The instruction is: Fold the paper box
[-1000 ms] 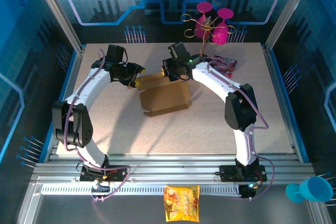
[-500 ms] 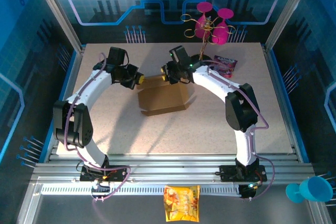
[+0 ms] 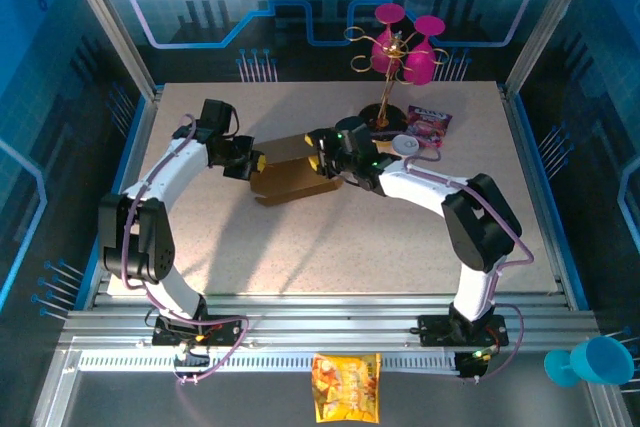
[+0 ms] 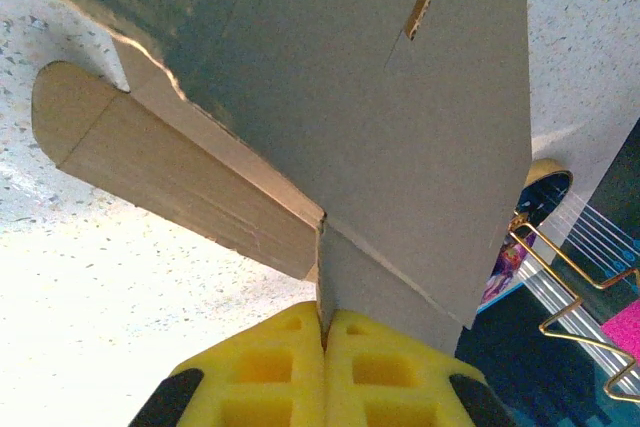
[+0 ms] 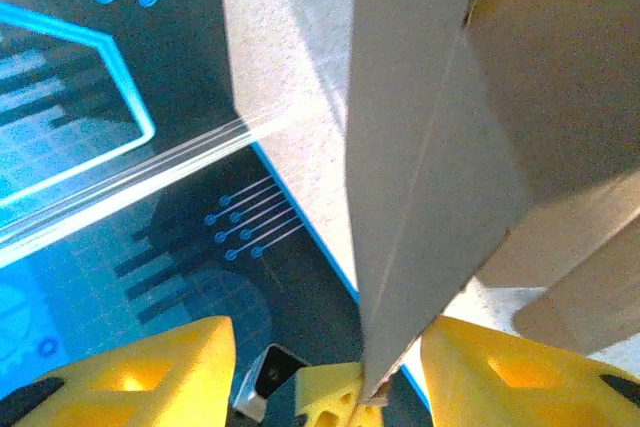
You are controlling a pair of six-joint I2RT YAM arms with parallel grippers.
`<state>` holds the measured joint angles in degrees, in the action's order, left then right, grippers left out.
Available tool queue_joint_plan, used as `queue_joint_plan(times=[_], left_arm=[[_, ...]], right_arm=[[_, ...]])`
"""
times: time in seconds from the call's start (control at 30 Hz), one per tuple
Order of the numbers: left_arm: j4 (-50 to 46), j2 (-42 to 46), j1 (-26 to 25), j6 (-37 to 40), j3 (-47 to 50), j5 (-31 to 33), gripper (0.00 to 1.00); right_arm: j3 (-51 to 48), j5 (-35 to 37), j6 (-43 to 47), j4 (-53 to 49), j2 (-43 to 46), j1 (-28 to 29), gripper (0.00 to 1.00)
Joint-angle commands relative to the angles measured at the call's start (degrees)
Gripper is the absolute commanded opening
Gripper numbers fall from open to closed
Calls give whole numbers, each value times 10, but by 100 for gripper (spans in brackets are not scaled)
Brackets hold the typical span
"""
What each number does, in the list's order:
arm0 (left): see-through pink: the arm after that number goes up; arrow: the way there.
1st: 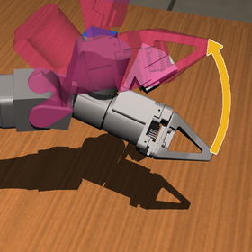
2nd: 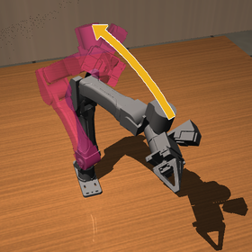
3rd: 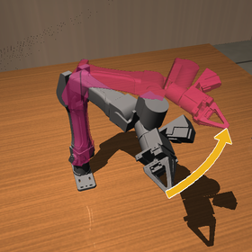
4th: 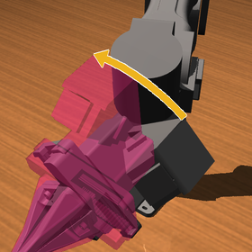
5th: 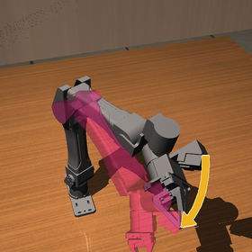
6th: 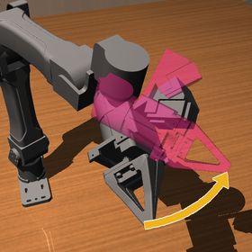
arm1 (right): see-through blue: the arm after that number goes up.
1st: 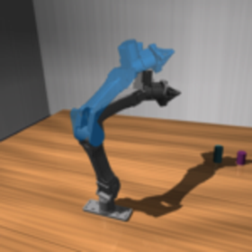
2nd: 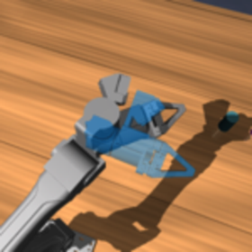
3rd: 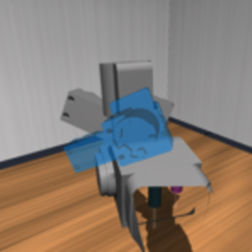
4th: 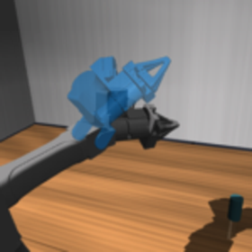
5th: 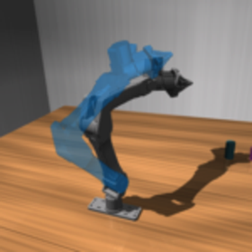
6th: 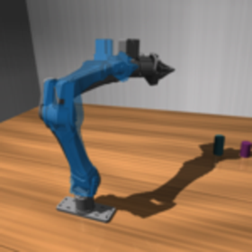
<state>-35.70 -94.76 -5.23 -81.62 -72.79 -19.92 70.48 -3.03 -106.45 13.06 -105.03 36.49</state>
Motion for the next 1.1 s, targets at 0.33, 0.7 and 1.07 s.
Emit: queue_joint_plan(times=[0.33, 0.7, 1.07], left_arm=[[-21, 23, 13, -26, -21, 0, 0], [-18, 26, 12, -41, -23, -9, 0], [-6, 32, 13, -56, -19, -15, 0]], right_arm=[[-30, 30, -6, 11, 32, 31, 52], [38, 48, -15, 46, -47, 30, 34], [71, 55, -12, 27, -76, 27, 25]])
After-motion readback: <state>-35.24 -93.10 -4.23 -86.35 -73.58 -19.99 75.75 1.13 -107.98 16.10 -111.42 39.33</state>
